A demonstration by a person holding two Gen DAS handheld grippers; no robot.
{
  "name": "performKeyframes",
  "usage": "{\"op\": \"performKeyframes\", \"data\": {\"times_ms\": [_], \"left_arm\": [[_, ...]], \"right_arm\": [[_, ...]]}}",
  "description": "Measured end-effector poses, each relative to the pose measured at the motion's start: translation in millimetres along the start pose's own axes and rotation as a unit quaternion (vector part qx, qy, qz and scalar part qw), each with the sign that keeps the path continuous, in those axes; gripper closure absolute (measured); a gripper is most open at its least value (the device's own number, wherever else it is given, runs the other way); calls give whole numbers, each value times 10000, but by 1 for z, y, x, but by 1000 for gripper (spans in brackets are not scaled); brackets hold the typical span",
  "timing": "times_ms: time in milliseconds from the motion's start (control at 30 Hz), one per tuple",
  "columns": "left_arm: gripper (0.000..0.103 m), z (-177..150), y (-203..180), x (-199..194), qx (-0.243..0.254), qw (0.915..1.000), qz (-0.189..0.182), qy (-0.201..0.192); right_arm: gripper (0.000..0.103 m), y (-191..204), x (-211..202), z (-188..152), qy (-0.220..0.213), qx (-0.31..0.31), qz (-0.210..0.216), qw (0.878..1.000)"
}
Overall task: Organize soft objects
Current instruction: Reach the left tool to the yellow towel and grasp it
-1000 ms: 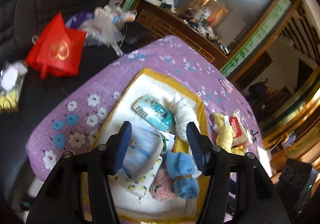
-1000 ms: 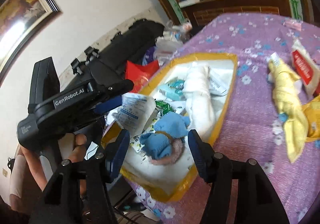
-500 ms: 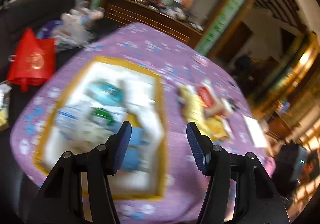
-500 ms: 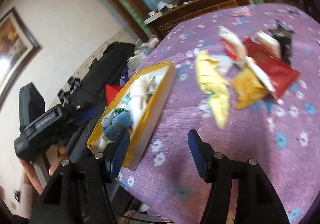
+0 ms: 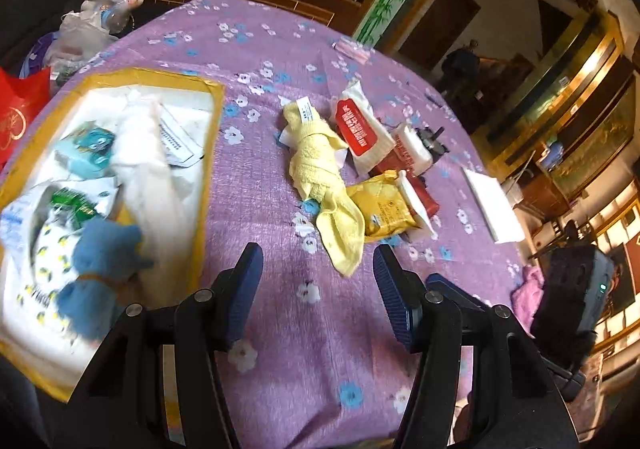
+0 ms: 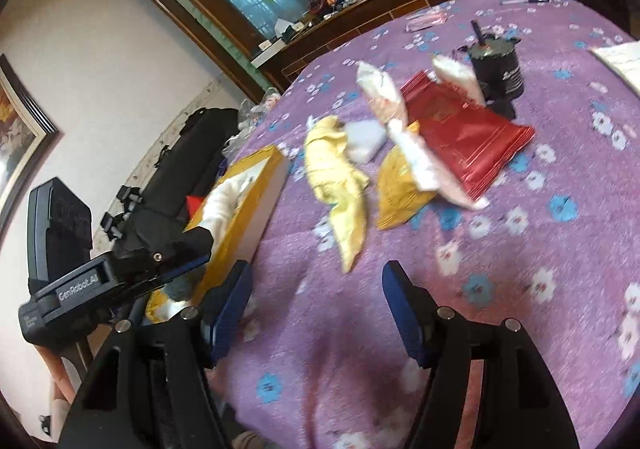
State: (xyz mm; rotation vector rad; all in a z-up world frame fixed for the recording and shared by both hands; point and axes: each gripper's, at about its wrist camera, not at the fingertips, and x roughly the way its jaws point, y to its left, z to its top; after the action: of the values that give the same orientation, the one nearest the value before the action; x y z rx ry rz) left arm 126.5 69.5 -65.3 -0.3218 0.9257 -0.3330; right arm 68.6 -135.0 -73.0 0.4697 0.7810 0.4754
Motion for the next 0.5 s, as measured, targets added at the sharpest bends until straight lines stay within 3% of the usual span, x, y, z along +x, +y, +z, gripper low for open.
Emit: {"op": "performKeyframes", "data": {"times_ms": [333,500], "left_arm": [[45,46,-13,69,107,9989,291,353],[45,69,-20,102,166,9970,626,427]], "right_arm": [[36,-38,14,23,-166,93,-254,9995],[36,-50,13,25,-319,303,-253,9987]]}}
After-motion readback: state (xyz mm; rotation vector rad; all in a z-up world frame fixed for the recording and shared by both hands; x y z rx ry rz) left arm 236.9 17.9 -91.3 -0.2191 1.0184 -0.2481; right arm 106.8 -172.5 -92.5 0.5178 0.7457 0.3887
